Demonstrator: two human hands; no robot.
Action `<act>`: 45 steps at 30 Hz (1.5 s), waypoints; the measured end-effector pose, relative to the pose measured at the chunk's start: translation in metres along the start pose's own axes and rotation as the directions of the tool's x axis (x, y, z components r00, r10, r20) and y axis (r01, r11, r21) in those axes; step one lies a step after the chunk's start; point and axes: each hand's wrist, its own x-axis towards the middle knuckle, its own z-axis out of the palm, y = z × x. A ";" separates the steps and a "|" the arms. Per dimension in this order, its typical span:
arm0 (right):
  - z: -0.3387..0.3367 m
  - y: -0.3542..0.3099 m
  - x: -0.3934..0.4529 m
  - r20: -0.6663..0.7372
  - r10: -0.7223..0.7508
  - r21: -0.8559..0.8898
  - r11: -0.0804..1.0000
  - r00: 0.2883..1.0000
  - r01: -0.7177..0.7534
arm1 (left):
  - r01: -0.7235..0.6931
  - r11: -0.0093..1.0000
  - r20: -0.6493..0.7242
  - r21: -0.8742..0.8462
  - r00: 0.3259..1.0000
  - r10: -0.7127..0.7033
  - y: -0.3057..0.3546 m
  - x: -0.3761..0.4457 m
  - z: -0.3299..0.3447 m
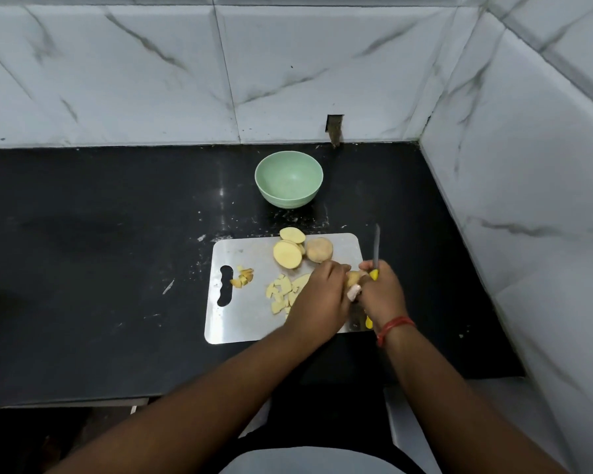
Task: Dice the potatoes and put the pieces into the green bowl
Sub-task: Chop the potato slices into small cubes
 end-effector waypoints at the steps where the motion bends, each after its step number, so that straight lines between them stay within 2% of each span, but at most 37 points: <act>1: 0.000 0.001 0.002 0.017 -0.014 -0.072 0.997 1.000 0.016 | -0.106 0.990 0.019 0.093 0.994 0.105 -0.005 -0.005 -0.001; 4: 0.001 0.002 0.007 0.069 -0.074 -0.250 0.964 0.995 0.089 | -0.425 0.841 0.158 0.335 0.905 0.394 -0.026 -0.018 -0.003; 7: 0.001 0.001 0.009 0.091 -0.100 -0.287 0.950 0.991 0.123 | -0.532 0.732 0.231 0.426 0.846 0.480 -0.047 -0.026 -0.005; 11: 0.002 0.001 0.010 0.118 -0.058 -0.244 0.966 0.991 0.086 | -0.468 0.771 0.229 0.432 0.884 0.408 -0.062 -0.027 -0.018; 18: 0.005 -0.005 0.007 0.195 -0.025 -0.194 0.979 0.980 0.063 | -0.408 0.800 0.219 0.441 0.913 0.344 -0.077 -0.021 -0.032; 26: 0.013 -0.005 0.000 0.209 -0.036 -0.202 0.976 0.977 0.079 | -0.357 0.778 0.151 0.518 0.933 0.327 -0.094 -0.019 -0.043; 29: 0.013 -0.004 -0.001 0.205 -0.058 -0.207 0.973 0.977 0.101 | -0.336 0.775 0.114 0.535 0.938 0.328 -0.085 -0.022 -0.043; 35: 0.016 -0.002 -0.003 0.201 -0.039 -0.159 0.985 0.979 0.072 | -0.343 0.837 0.116 0.427 0.938 0.325 -0.046 -0.027 -0.027; 37: 0.018 -0.001 -0.004 0.205 -0.015 -0.121 0.992 0.979 0.040 | -0.307 0.853 0.065 0.421 0.949 0.309 -0.045 -0.024 -0.027; 40: 0.015 -0.003 -0.005 0.209 0.046 -0.002 0.999 0.977 -0.046 | -0.159 0.914 -0.082 0.373 0.976 0.203 -0.056 -0.001 -0.038; 42: 0.012 -0.003 -0.005 0.211 0.076 0.055 0.994 0.974 -0.089 | -0.118 0.902 -0.022 0.415 0.990 0.139 -0.069 0.023 -0.051; 45: 0.009 -0.002 -0.008 0.220 0.117 0.104 0.984 0.968 -0.142 | -0.127 0.839 0.260 0.530 0.966 -0.018 -0.083 0.052 -0.062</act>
